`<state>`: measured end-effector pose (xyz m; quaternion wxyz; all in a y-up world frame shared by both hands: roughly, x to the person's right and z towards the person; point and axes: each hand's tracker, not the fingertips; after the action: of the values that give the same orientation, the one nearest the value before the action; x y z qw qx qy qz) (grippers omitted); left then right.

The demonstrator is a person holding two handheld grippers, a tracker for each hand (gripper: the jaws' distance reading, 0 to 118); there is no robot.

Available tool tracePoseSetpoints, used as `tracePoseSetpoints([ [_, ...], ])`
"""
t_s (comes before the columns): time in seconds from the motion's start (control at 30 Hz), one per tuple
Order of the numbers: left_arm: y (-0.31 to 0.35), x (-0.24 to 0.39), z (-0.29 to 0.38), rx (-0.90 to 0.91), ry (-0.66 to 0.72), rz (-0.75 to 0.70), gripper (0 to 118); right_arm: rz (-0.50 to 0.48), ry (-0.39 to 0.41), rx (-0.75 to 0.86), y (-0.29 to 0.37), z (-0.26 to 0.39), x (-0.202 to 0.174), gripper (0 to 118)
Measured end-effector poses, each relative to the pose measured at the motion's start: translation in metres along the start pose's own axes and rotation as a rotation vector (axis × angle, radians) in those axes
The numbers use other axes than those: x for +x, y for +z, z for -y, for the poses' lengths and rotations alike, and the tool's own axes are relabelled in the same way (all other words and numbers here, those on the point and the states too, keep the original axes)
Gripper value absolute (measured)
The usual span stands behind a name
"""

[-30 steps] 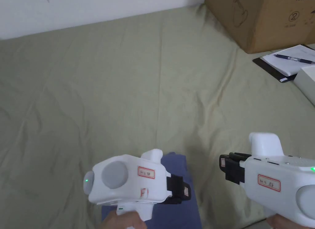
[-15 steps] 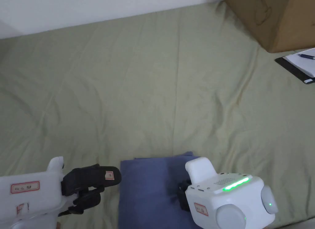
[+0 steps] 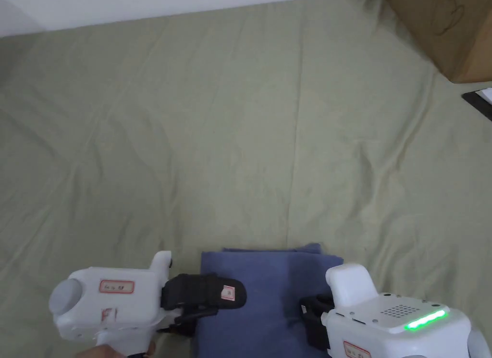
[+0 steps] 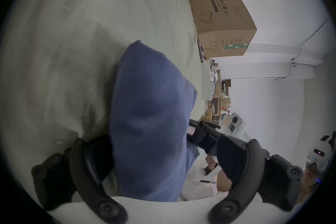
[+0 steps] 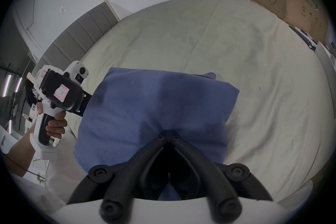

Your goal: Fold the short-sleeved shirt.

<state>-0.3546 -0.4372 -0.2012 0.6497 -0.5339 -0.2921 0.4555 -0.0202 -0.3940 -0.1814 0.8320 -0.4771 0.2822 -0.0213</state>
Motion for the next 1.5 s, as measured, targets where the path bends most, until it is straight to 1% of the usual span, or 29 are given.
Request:
tracePoseSetpoints([
  [0.03, -0.003, 0.001, -0.001, 0.002, -0.005, 0.032, 84, -0.002, -0.007, -0.001, 0.0, 0.0, 0.001, 0],
  [0.07, -0.005, -0.001, -0.004, 0.005, -0.005, 0.019, 75, -0.003, -0.012, 0.0, 0.0, 0.0, 0.001, 0],
  [0.1, -0.012, -0.001, -0.005, 0.019, -0.028, -0.106, 51, 0.004, -0.011, 0.004, 0.001, 0.0, 0.001, 0],
  [0.13, -0.017, -0.004, -0.005, -0.006, -0.022, -0.126, 24, 0.012, -0.007, 0.01, 0.002, -0.001, 0.0, 0],
  [0.2, -0.01, -0.008, -0.01, -0.015, -0.019, -0.037, 23, 0.024, -0.004, 0.047, 0.01, -0.004, -0.003, 0],
  [0.27, -0.003, 0.001, -0.011, -0.008, -0.018, -0.076, 23, 0.061, 0.033, 0.175, 0.028, -0.011, -0.011, 0],
  [0.3, 0.001, 0.007, -0.011, -0.006, -0.083, -0.107, 23, 0.074, 0.051, 0.243, 0.039, -0.018, -0.017, 0],
  [0.33, 0.008, 0.011, -0.012, 0.012, -0.1, -0.134, 23, 0.084, 0.064, 0.304, 0.048, -0.025, -0.022, 0],
  [0.43, 0.037, 0.019, -0.016, 0.036, -0.143, -0.156, 23, 0.126, 0.091, 0.476, 0.072, -0.048, -0.044, 0],
  [0.47, 0.049, 0.02, -0.017, 0.041, -0.147, -0.168, 23, 0.139, 0.097, 0.515, 0.078, -0.054, -0.05, 0],
  [0.53, 0.083, 0.017, -0.022, 0.078, -0.134, -0.24, 23, 0.148, 0.115, 0.59, 0.088, -0.065, -0.066, 0],
  [0.6, 0.122, 0.013, -0.026, 0.116, -0.15, -0.308, 23, 0.167, 0.133, 0.626, 0.091, -0.076, -0.079, 0],
  [0.67, 0.163, 0.007, -0.032, 0.136, -0.143, -0.383, 23, 0.173, 0.141, 0.646, 0.09, -0.083, -0.089, 0],
  [0.77, 0.223, 0.0, -0.044, 0.171, -0.143, -0.545, 23, 0.154, 0.13, 0.636, 0.082, -0.095, -0.099, 0],
  [0.83, 0.265, -0.006, -0.053, 0.18, -0.165, -0.679, 23, 0.143, 0.136, 0.568, 0.071, -0.103, -0.102, 0],
  [0.87, 0.281, -0.004, -0.056, 0.2, -0.173, -0.724, 23, 0.152, 0.14, 0.553, 0.066, -0.105, -0.103, 0],
  [0.93, 0.319, -0.009, -0.065, 0.234, -0.115, -0.831, 23, 0.176, 0.157, 0.532, 0.057, -0.106, -0.107, 0],
  [1.0, 0.353, -0.02, -0.075, 0.242, -0.115, -0.936, 23, 0.191, 0.161, 0.501, 0.049, -0.107, -0.106, 0],
  [1.07, 0.379, -0.027, -0.084, 0.225, -0.124, -1.071, 23, 0.191, 0.157, 0.471, 0.04, -0.107, -0.107, 0],
  [1.1, 0.39, -0.03, -0.088, 0.232, -0.102, -1.132, 22, 0.191, 0.158, 0.454, 0.036, -0.108, -0.107, 0],
  [1.2, 0.408, -0.046, -0.096, 0.24, -0.088, -1.298, 23, 0.191, 0.167, 0.419, 0.023, -0.108, -0.111, 0],
  [1.23, 0.412, -0.054, -0.1, 0.215, -0.109, -1.371, 28, 0.188, 0.167, 0.406, 0.02, -0.108, -0.113, 0],
  [1.27, 0.413, -0.061, -0.101, 0.212, -0.112, -1.404, 37, 0.176, 0.167, 0.393, 0.018, -0.108, -0.114, 0],
  [1.3, 0.416, -0.067, -0.102, 0.232, -0.131, -1.432, 52, 0.163, 0.169, 0.384, 0.016, -0.107, -0.115, 0],
  [1.33, 0.421, -0.07, -0.103, 0.248, -0.129, -1.452, 74, 0.161, 0.173, 0.371, 0.014, -0.107, -0.117, 0],
  [1.37, 0.425, -0.067, -0.101, 0.3, -0.097, -1.453, 89, 0.161, 0.177, 0.364, 0.012, -0.106, -0.117, 0],
  [1.4, 0.426, -0.061, -0.092, 0.383, -0.065, -1.406, 101, 0.161, 0.181, 0.361, 0.011, -0.105, -0.117, 0],
  [1.43, 0.43, -0.057, -0.087, 0.443, -0.065, -1.342, 109, 0.16, 0.183, 0.356, 0.011, -0.105, -0.116, 0],
  [1.5, 0.434, -0.049, -0.079, 0.526, -0.056, -1.271, 109, 0.157, 0.184, 0.35, 0.012, -0.104, -0.114, 0],
])
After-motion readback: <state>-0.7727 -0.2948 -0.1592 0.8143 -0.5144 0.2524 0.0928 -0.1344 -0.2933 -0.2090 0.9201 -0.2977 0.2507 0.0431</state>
